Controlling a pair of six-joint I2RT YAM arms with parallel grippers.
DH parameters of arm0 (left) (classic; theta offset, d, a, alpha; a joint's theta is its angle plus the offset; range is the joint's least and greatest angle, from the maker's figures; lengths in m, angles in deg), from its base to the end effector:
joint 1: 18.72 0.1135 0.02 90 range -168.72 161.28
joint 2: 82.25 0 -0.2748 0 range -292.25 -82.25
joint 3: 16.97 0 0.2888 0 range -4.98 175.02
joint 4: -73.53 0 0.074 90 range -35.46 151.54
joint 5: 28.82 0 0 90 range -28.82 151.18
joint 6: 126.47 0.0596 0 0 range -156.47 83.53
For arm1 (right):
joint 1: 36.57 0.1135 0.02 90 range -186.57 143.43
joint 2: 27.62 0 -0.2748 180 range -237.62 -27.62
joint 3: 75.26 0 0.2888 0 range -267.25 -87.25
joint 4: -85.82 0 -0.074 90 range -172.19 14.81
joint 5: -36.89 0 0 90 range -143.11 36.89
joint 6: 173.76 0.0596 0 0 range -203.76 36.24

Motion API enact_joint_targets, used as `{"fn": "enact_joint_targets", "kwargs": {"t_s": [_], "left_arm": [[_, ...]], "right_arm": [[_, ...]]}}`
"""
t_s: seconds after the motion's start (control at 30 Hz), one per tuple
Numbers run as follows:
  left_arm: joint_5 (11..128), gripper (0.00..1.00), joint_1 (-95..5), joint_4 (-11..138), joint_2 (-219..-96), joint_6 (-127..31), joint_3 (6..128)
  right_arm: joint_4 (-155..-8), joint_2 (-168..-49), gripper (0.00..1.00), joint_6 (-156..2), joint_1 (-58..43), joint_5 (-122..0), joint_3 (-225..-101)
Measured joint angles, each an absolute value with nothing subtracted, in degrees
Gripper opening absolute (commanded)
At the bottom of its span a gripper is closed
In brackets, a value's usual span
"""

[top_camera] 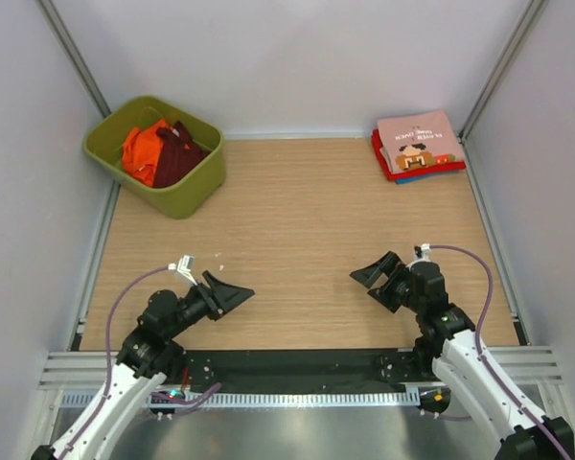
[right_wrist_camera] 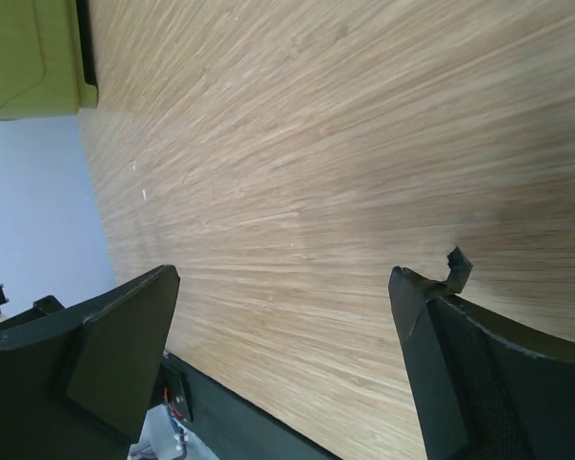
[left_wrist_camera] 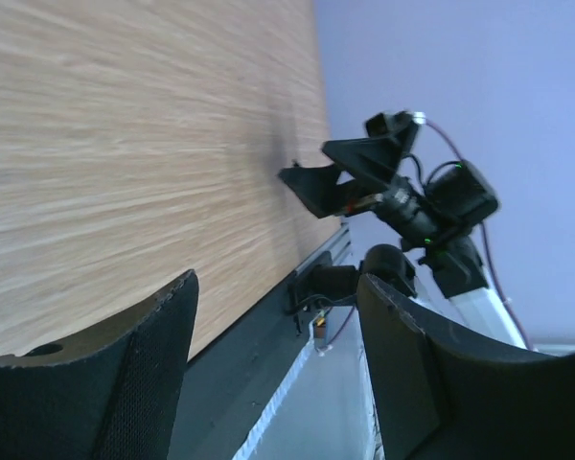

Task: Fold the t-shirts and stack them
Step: Neatly place the folded tshirt to the corner

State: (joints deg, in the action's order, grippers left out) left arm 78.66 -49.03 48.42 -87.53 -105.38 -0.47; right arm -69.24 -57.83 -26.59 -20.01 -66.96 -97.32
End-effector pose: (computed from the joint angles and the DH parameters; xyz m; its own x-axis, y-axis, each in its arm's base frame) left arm 0.1262 -0.0945 0.1636 -0.7586 -0.5874 -0.2820 0.0704 0.3564 -0.9317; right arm 0.1674 0.0647 0.1388 -0.6778 0.6496 -0.3444 0.1855 0.6043 0.7749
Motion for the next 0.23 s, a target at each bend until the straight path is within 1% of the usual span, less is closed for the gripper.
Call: {"fn": "enact_joint_targets", "kwargs": {"t_s": [0.07,0.17,0.23], "left_arm": [[79.5,0.69,-49.0,48.3,-83.4,-106.4,-0.5],[80.7,0.70,-49.0,48.1,-83.9,-106.5,-0.5],[81.1,0.71,-49.0,47.9,-83.3,-106.5,-0.4]], "right_arm": [[-70.9,-56.2,1.00,-25.3,-20.0,-68.0,-94.9],[-74.2,-53.8,1.00,-22.3,-20.0,-70.1,-90.5],[-77.1,-53.6,1.00,-20.3,-20.0,-71.5,-89.8]]}}
